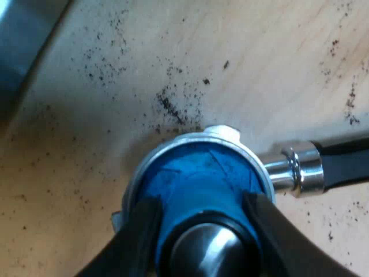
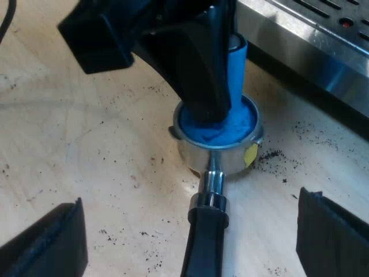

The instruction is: Grind coffee beans and then tamp

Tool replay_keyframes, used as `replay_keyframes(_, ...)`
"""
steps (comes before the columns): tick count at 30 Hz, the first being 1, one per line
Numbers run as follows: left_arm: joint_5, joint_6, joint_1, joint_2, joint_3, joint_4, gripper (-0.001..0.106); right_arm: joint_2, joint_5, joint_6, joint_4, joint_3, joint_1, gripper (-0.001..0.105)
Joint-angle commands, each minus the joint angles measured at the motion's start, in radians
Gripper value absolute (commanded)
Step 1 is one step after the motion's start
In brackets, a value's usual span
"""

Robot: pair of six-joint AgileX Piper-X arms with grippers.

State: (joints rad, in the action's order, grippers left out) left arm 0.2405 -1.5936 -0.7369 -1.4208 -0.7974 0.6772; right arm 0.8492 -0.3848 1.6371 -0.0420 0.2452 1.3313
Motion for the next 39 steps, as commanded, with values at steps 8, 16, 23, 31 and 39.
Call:
replay_keyframes(8,0.036,0.006,-0.005,-0.072,0.032,0.01,0.0,-0.008,0.001,-0.002,0.008,0.005,-0.001,0.075)
replay_keyframes(16,0.036,0.006,-0.005,-0.076,0.141,-0.007,0.0,-0.008,0.001,-0.002,0.008,0.005,-0.001,0.075)
replay_keyframes(23,0.002,0.013,-0.016,-0.076,0.146,-0.001,0.0,-0.008,0.001,-0.002,0.008,0.005,-0.001,0.075)
replay_keyframes(31,0.043,-0.007,-0.016,-0.022,0.081,0.009,0.0,-0.008,0.001,-0.002,0.008,0.005,-0.001,0.075)
replay_keyframes(39,0.043,-0.024,-0.016,0.117,-0.011,0.012,0.0,-0.008,0.001,0.006,0.068,0.005,-0.001,0.075)
